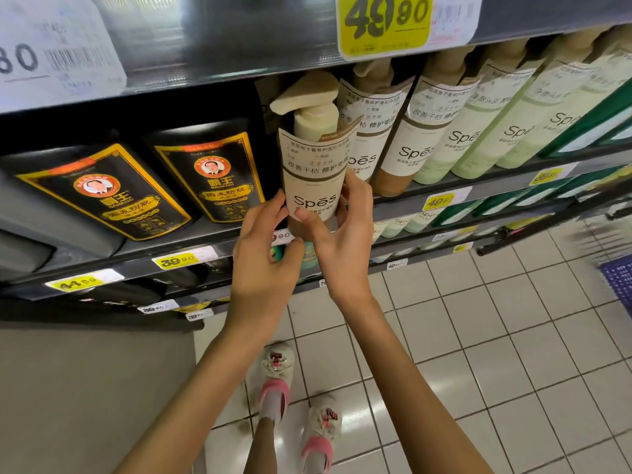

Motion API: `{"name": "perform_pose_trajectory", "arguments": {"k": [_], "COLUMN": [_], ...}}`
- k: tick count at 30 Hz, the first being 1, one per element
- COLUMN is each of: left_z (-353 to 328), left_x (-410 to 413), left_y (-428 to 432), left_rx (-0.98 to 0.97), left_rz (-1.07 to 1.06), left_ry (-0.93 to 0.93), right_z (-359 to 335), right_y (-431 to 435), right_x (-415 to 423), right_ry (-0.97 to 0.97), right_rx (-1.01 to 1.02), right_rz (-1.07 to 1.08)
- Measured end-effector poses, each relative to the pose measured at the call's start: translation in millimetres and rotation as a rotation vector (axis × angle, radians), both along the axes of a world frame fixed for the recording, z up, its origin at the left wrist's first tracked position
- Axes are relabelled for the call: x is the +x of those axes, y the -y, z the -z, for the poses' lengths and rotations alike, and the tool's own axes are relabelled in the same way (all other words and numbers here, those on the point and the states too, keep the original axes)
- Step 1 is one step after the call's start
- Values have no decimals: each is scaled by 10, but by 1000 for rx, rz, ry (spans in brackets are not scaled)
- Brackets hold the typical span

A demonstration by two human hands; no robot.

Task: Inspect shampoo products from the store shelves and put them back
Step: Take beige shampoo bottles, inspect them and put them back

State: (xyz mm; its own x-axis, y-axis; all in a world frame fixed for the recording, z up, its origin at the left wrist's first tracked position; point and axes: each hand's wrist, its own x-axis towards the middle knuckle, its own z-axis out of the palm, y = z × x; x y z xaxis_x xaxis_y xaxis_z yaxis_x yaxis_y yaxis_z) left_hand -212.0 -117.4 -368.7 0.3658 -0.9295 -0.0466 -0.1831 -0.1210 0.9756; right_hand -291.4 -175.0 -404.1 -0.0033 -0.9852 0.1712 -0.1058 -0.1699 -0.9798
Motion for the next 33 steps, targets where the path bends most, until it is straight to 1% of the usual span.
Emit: {"name": "perform_pose_trajectory", "arguments": {"k": [4,7,10,14,22,25,28,33], "left_z": [-1,-3,-15,-53,56,141,211,261], "left_x": [-5,14,18,14,54,99,124,191], "left_y": [7,26,57,101,-39,-140,-209,-314], "left_rx": [12,9,19,25,91,140,142,164], "left_rz": [12,6,13,1,-150,-169,-154,-163], "left_ry": [1,-34,-68,-79,-193,-180,-150,-136], "right_z": [7,-17,-19,-46,-22,-10,42,8], "right_y": [-13,-22,-25,-7,103,94,51,72], "right_x": [46,69,102,172,297,330,344,387], "right_ry": [79,42,-93,-61,-65,-73,-114,-145], "right_rx": [45,34,-37,4,-13,-24,-43,-14], "right_rz": [40,55,137,174,236,246,292,326]}}
